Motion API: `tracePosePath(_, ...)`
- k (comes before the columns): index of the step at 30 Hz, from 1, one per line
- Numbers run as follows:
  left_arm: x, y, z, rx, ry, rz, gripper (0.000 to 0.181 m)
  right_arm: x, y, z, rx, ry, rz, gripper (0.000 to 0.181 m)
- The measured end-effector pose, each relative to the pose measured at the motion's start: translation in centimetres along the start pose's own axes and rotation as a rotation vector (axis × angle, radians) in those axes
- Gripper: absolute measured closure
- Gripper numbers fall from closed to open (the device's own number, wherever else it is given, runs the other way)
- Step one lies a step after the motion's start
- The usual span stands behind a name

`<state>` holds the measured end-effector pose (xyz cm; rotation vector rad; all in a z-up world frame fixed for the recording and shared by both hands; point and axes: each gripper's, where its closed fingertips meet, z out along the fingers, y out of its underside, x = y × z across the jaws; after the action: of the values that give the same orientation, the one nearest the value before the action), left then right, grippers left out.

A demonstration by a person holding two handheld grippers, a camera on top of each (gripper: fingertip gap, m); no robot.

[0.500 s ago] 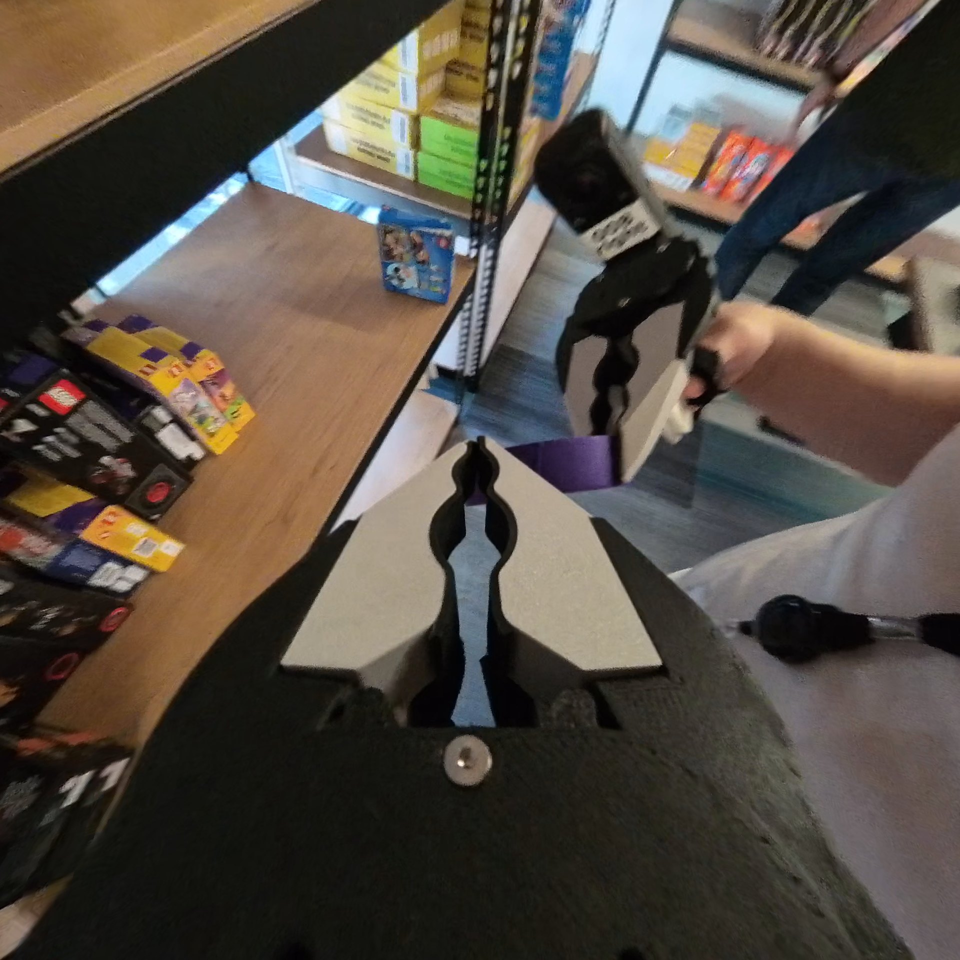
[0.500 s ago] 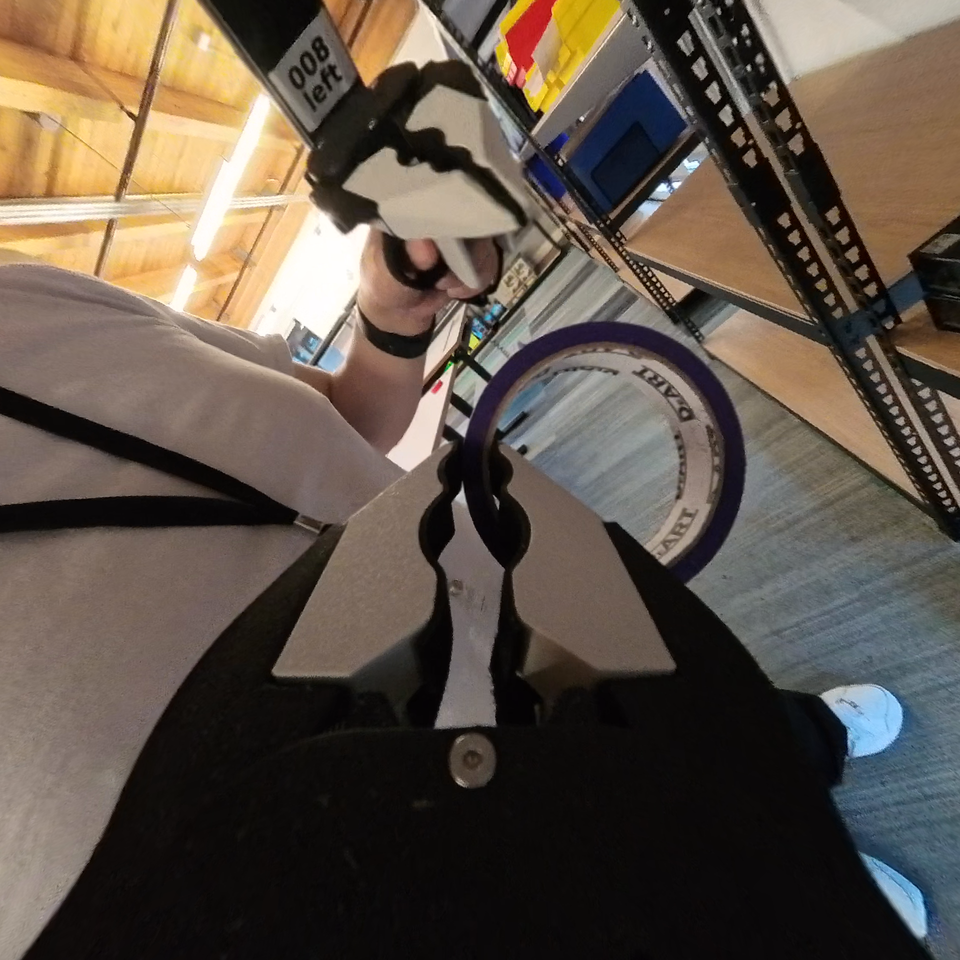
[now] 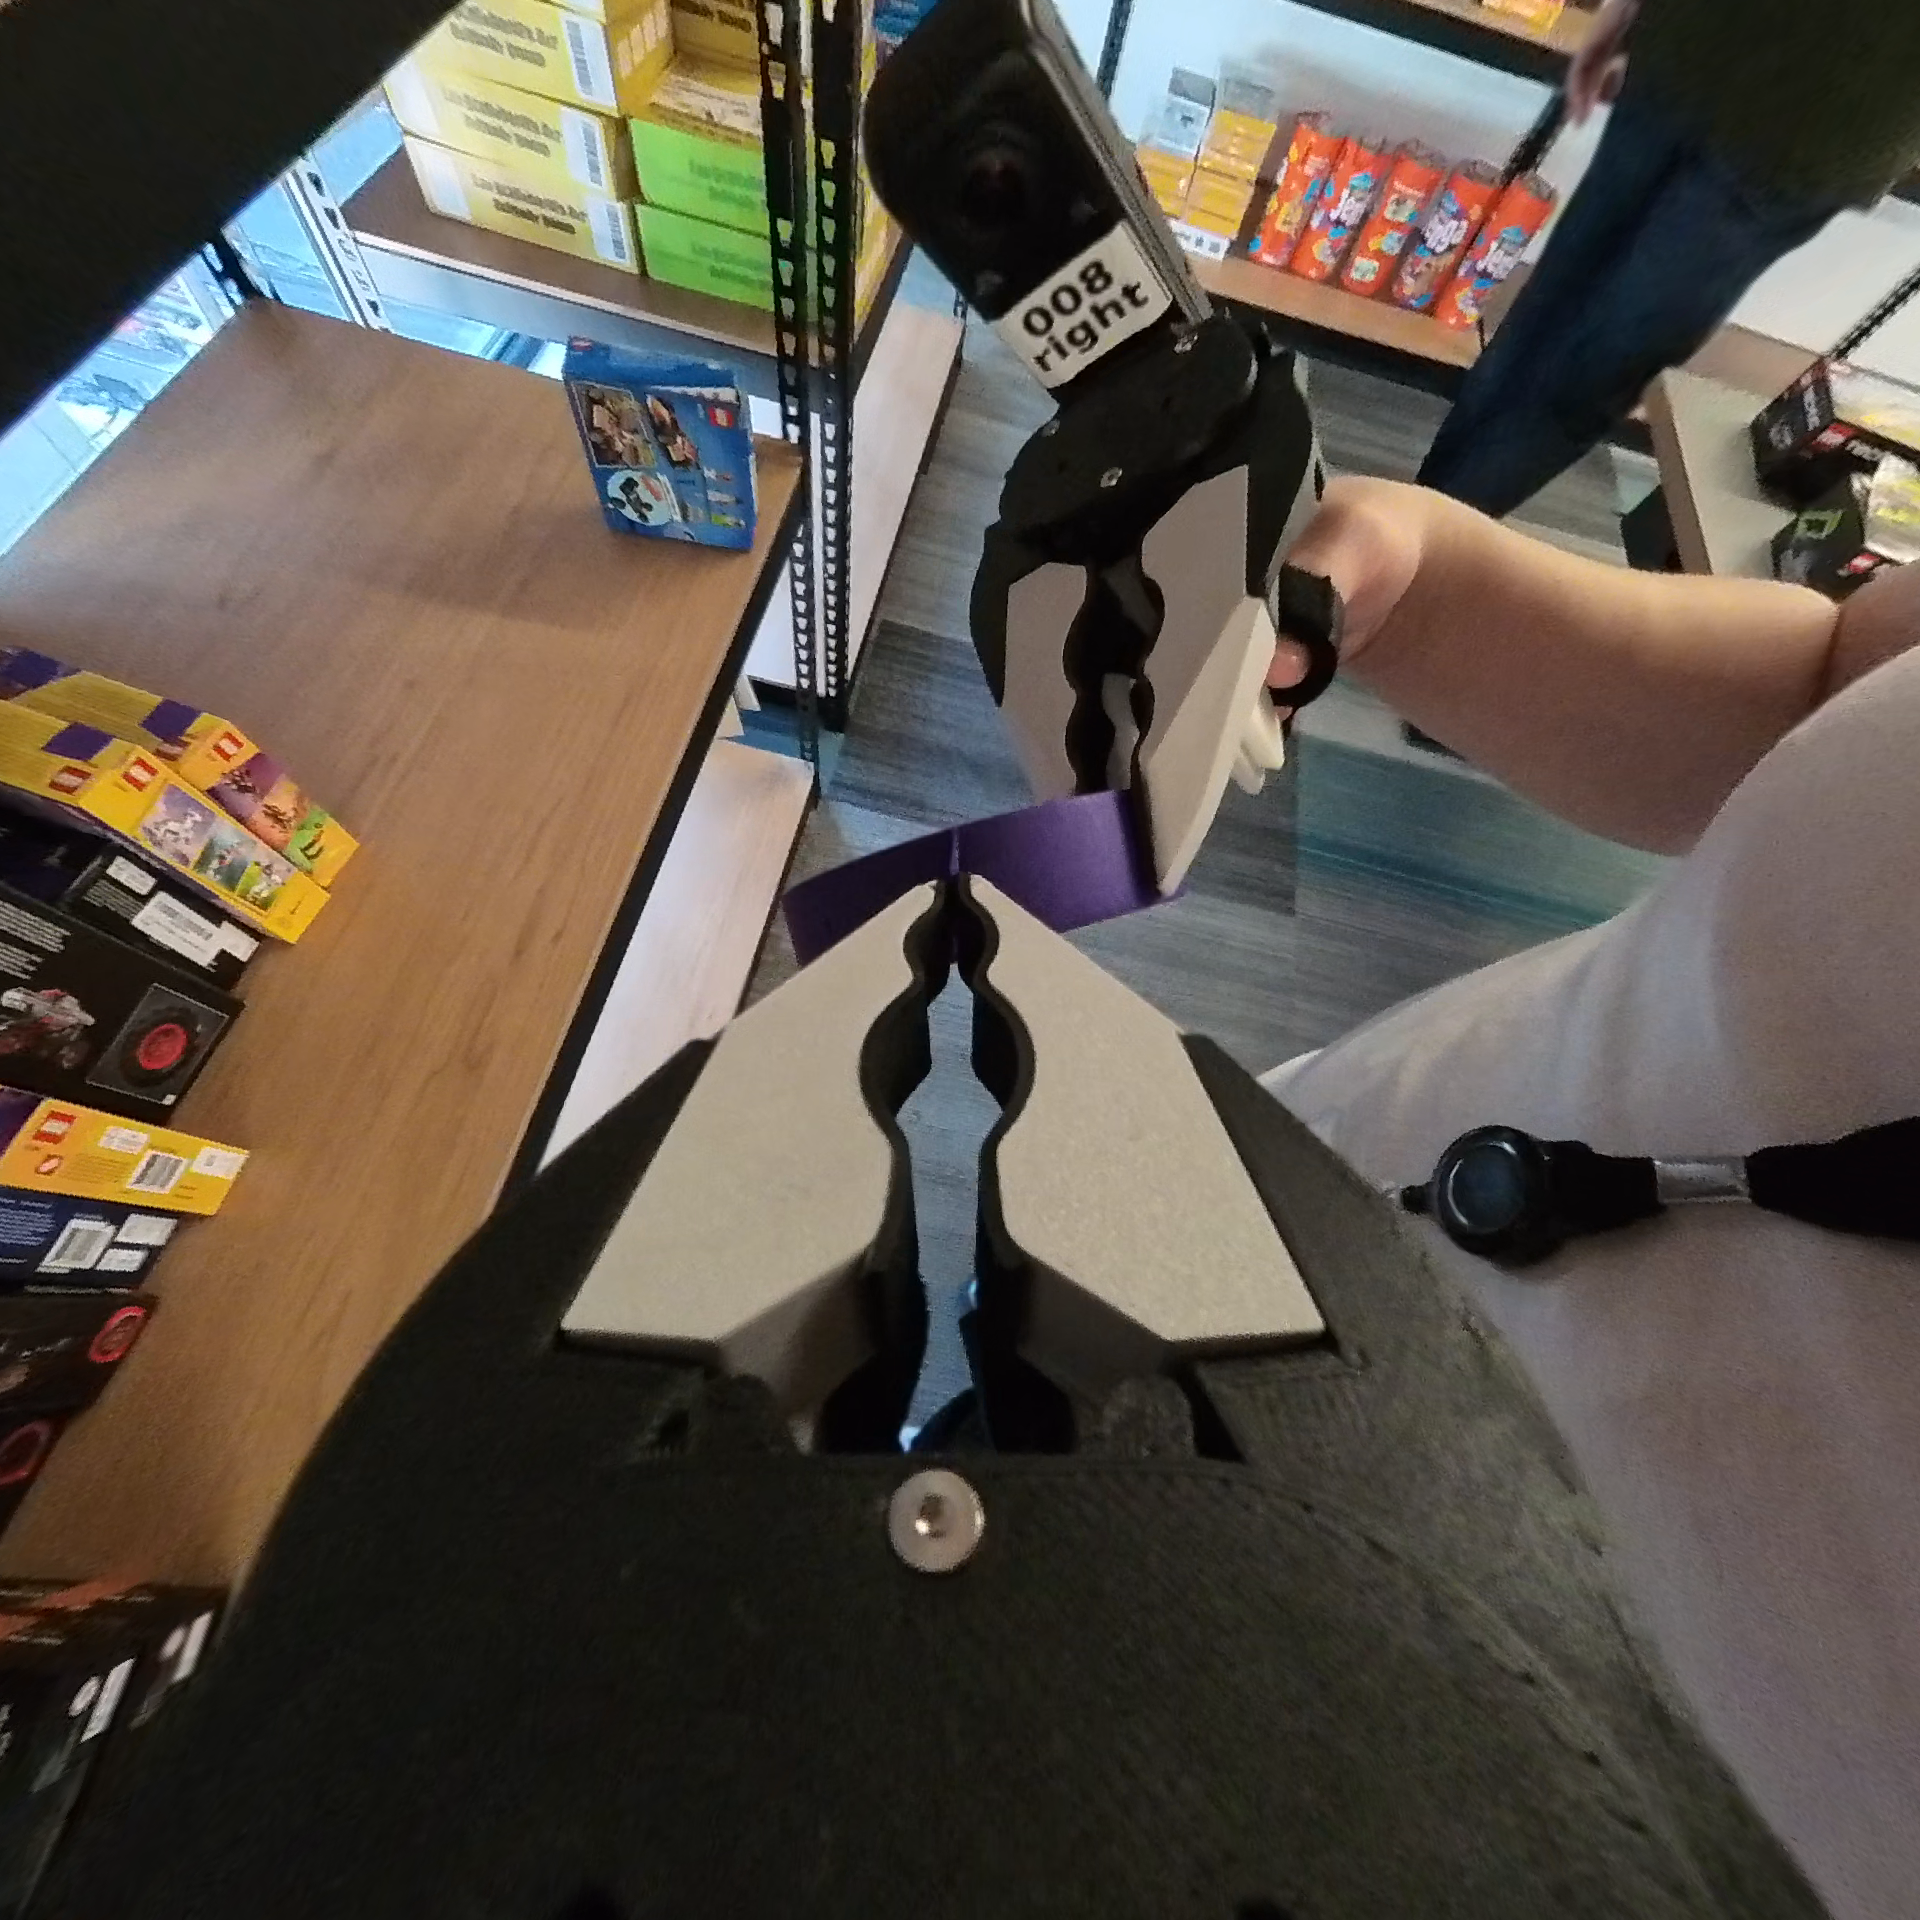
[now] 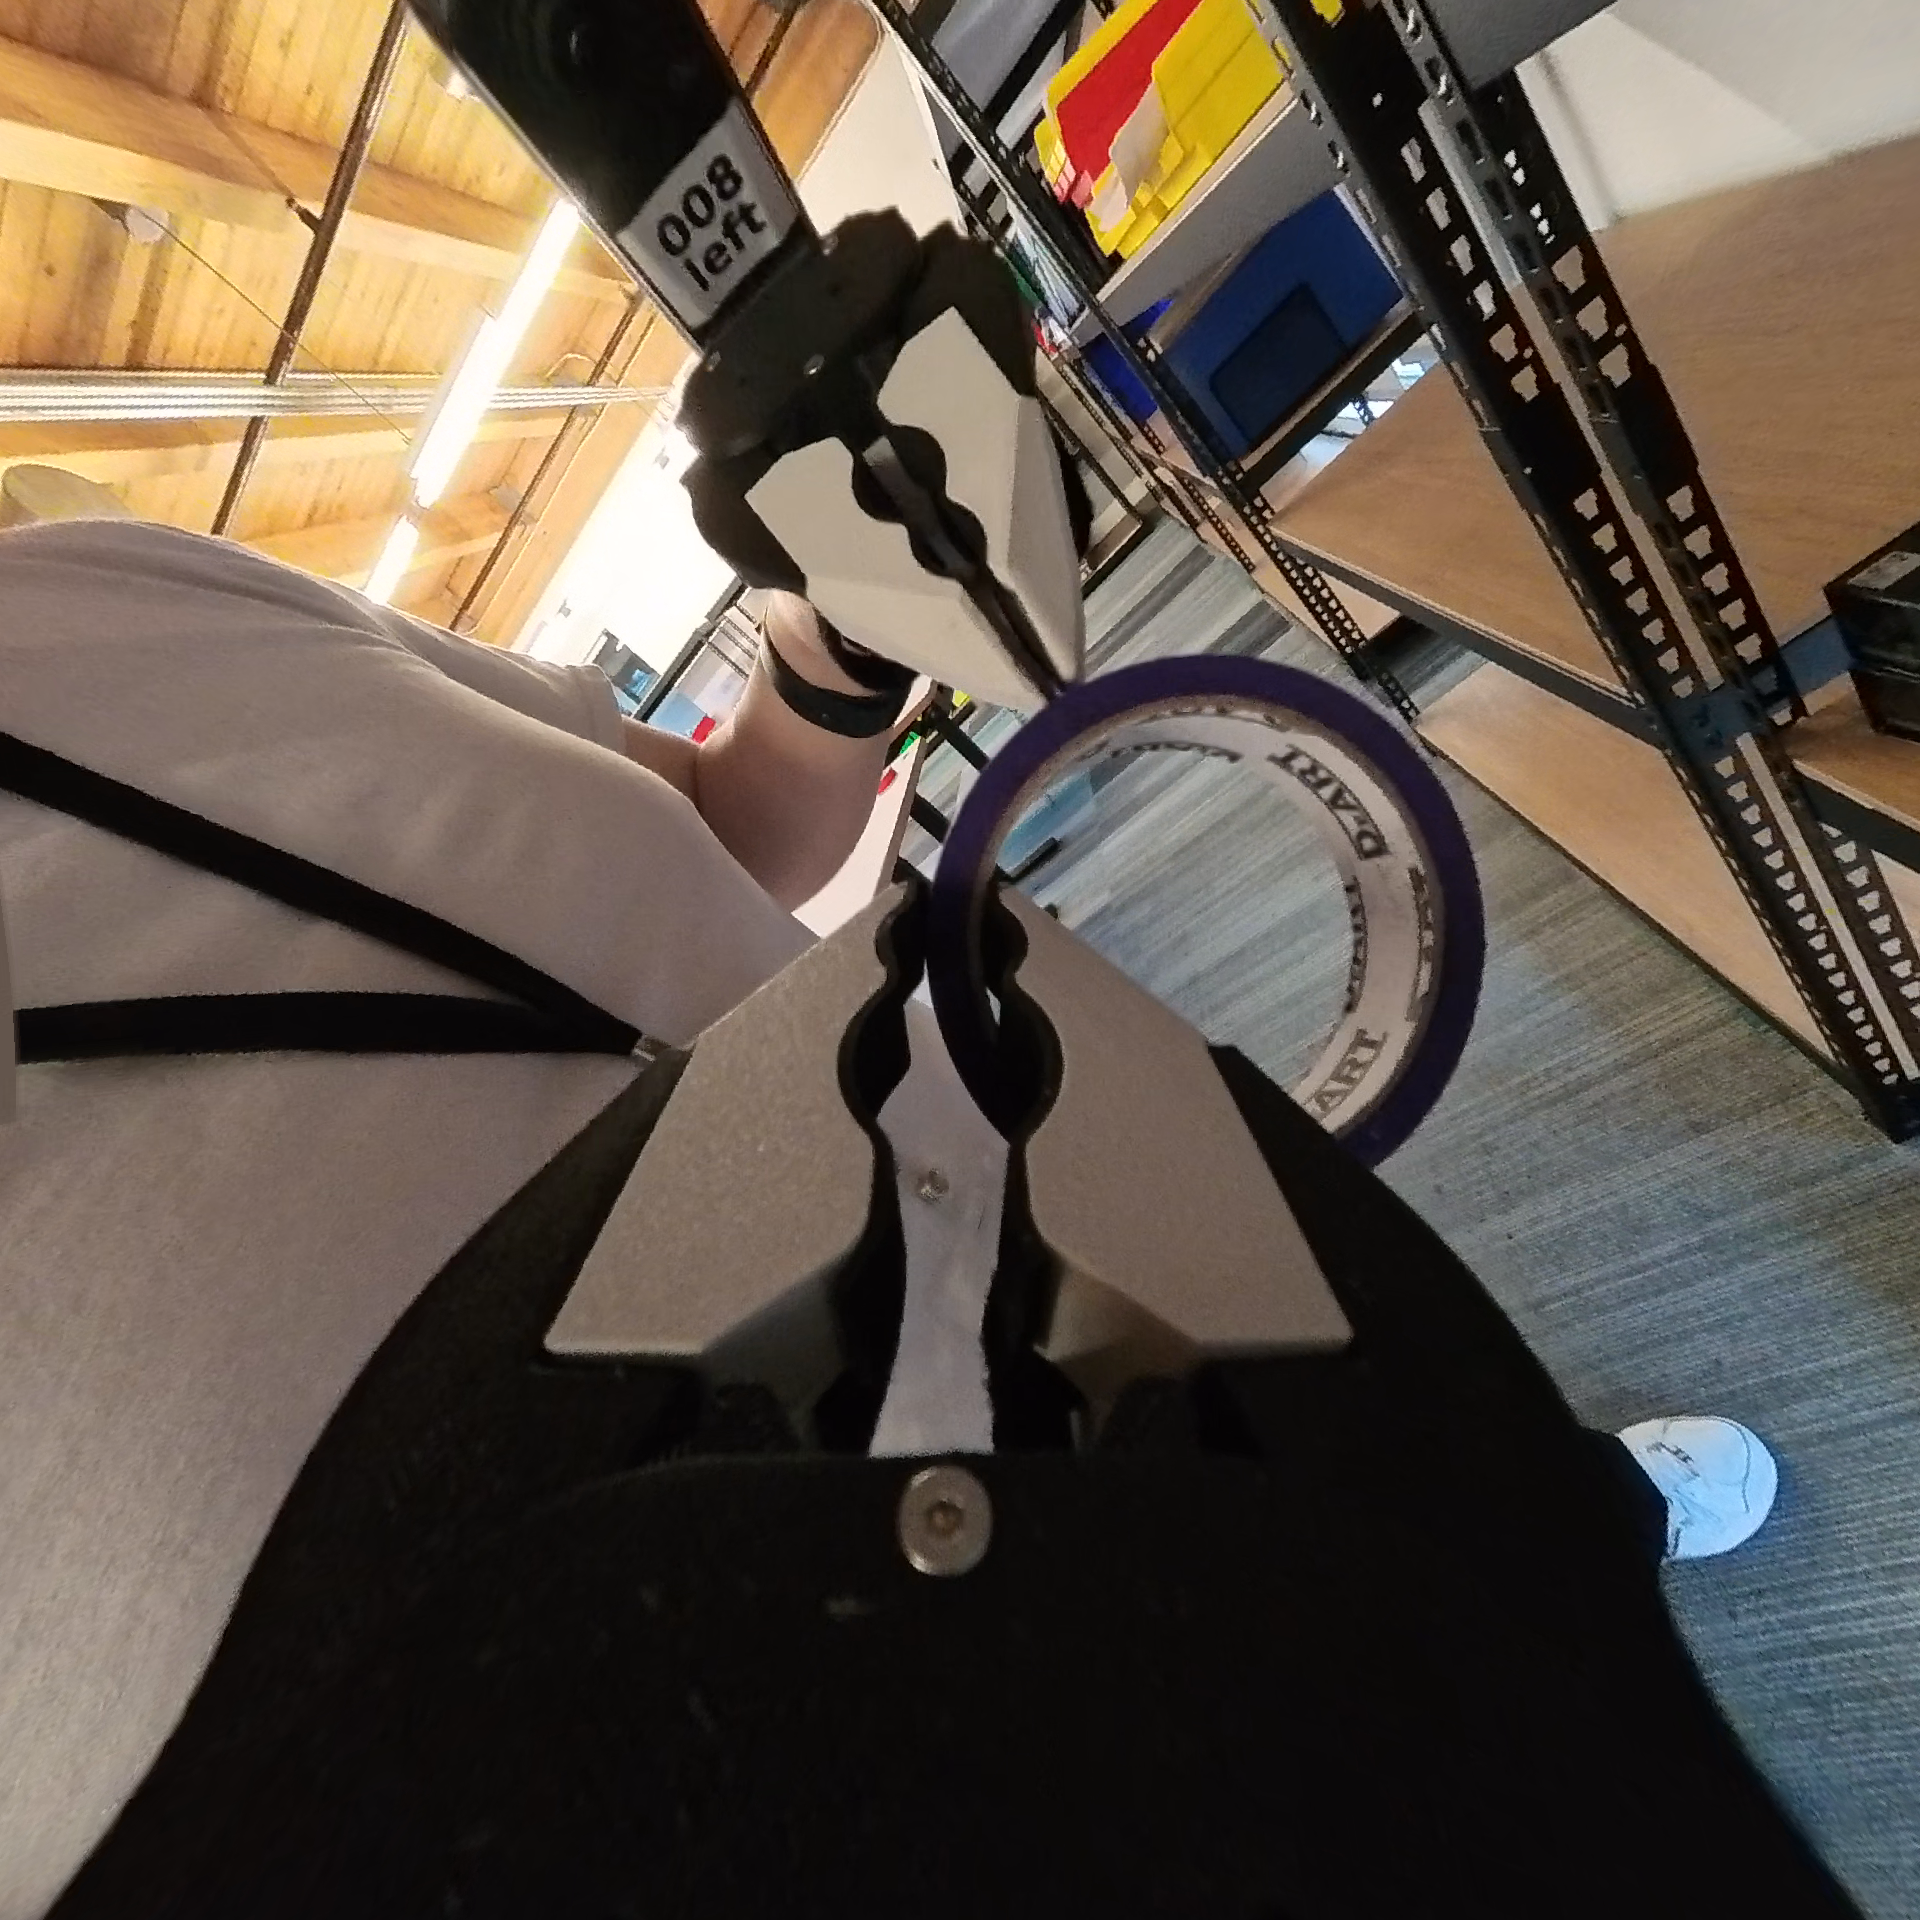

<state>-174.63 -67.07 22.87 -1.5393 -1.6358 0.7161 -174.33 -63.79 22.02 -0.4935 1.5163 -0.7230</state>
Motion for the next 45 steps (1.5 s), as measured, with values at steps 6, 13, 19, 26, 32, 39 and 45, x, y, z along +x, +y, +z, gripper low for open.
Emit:
tracePosePath(6,-1.2,-0.6,-0.4,0.014,-0.076,0.013,0.181,0.0,-0.7,-0.1,0.042,-0.012,0.01,0.173)
tracePosePath(13,-2.8,-0.9,-1.8,0.025,-0.114,-0.032,0.181,-0.1,-0.5,-0.1,0.048,-0.039,-0.003,0.172)
tracePosePath(19,-4.2,-1.8,-2.8,-0.017,-0.182,0.047,0.181,-0.5,-0.6,0.3,0.103,-0.095,-0.07,0.172)
tracePosePath(26,-4.6,-3.8,-4.5,-0.05,-0.206,0.129,0.181,-1.7,-1.0,0.2,0.238,-0.16,-0.189,0.171)
tracePosePath(32,-0.3,-7.6,-6.0,-0.073,-0.126,0.363,0.181,-2.9,-2.2,-2.5,0.417,-0.211,-0.26,0.133)
tracePosePath(39,0.9,-8.7,-7.8,-0.211,-0.111,0.535,0.181,-0.4,-5.4,-8.7,0.587,-0.21,-0.29,0.141)
tracePosePath(45,-0.3,-8.7,-10.2,-0.326,-0.066,0.583,0.181,1.3,-9.6,-5.9,0.439,-0.271,-0.332,0.137)
